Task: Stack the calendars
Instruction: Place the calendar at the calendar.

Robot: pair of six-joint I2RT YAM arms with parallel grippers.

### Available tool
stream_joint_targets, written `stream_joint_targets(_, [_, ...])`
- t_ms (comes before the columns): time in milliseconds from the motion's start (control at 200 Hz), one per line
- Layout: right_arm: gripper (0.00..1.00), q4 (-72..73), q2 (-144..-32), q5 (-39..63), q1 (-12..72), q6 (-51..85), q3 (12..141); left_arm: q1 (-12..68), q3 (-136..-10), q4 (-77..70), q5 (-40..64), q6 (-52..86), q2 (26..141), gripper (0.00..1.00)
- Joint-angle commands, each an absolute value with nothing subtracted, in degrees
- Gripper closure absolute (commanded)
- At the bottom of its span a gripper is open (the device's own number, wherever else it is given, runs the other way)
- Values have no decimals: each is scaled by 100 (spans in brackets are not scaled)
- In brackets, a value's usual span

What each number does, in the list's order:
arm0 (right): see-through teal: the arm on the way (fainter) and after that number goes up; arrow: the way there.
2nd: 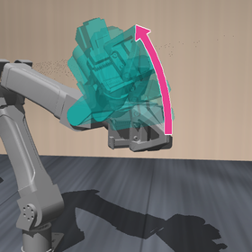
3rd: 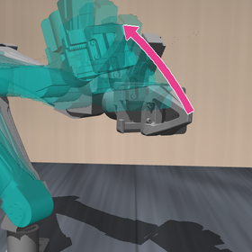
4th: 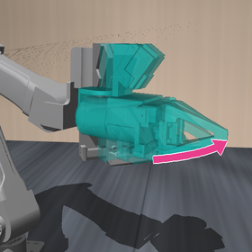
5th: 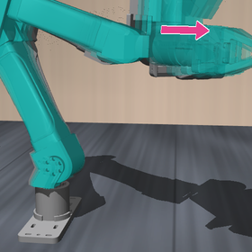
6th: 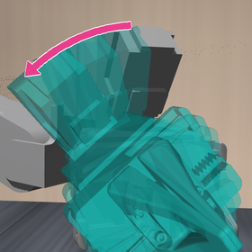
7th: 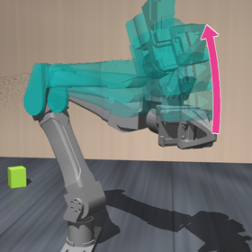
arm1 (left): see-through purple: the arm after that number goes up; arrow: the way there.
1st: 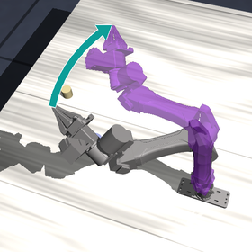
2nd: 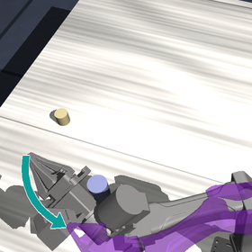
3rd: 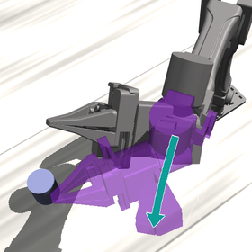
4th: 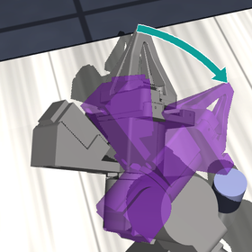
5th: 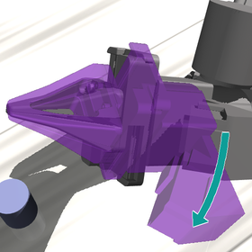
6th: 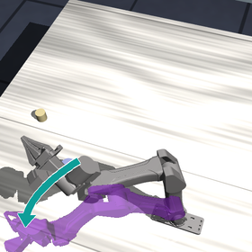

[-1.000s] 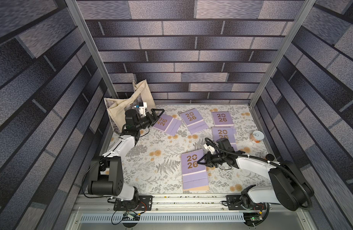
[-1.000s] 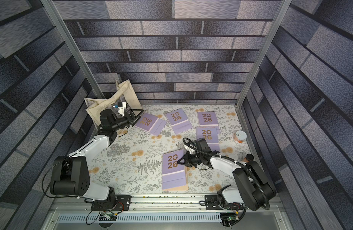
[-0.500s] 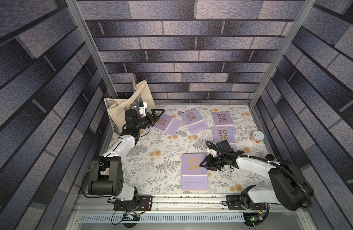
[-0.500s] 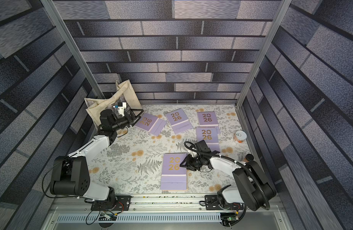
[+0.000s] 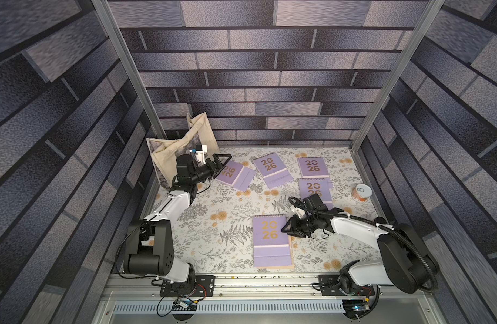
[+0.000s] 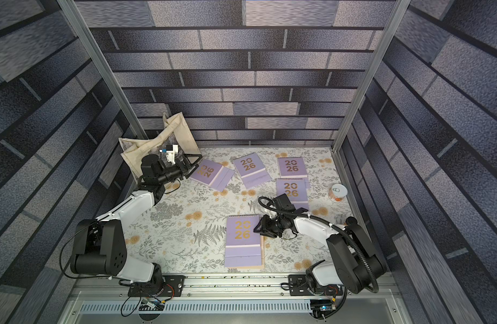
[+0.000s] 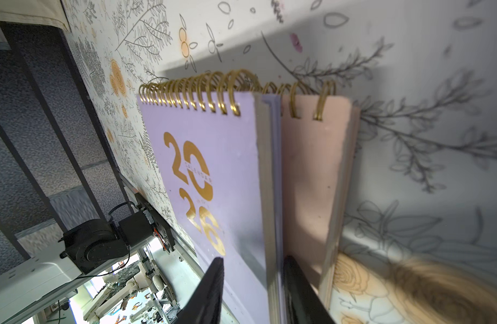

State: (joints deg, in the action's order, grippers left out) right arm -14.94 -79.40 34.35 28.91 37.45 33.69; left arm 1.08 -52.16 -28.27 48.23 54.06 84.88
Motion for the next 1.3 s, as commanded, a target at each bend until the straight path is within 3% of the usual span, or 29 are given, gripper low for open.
stream_joint_targets(0, [63, -1790, -7912, 3235, 2914, 3605, 3554, 82, -5166, -2954, 4983, 5393, 8490, 0])
stream_joint_targets(185, [63, -2424, -7586, 2676, 2907, 3307, 3762, 70, -5149, -2464, 4900, 5041, 8387, 0])
stream_joint_targets(386, [63, -3014, -7444, 2272, 2891, 2949, 4134, 162, -5322, -397, 4569, 3958, 8077, 0])
stream_joint_targets(531, [62, -3294, -7490, 2004, 2861, 2724, 4405, 686, -5742, 2197, 3465, 2881, 7716, 0])
stream_joint_targets(726, [62, -3609, -7535, 1827, 2713, 2428, 4693, 1497, -6026, 4583, 2019, 2903, 7255, 0])
stream_joint_targets(1017, [61, -3610, -7664, 1882, 2518, 2210, 4697, 2740, -5071, 5150, 1135, 4038, 6961, 0])
stream_joint_targets(1297, [61, -3750, -7630, 1693, 2525, 1978, 4526, 3899, -5346, 5020, 460, 4271, 8343, 0])
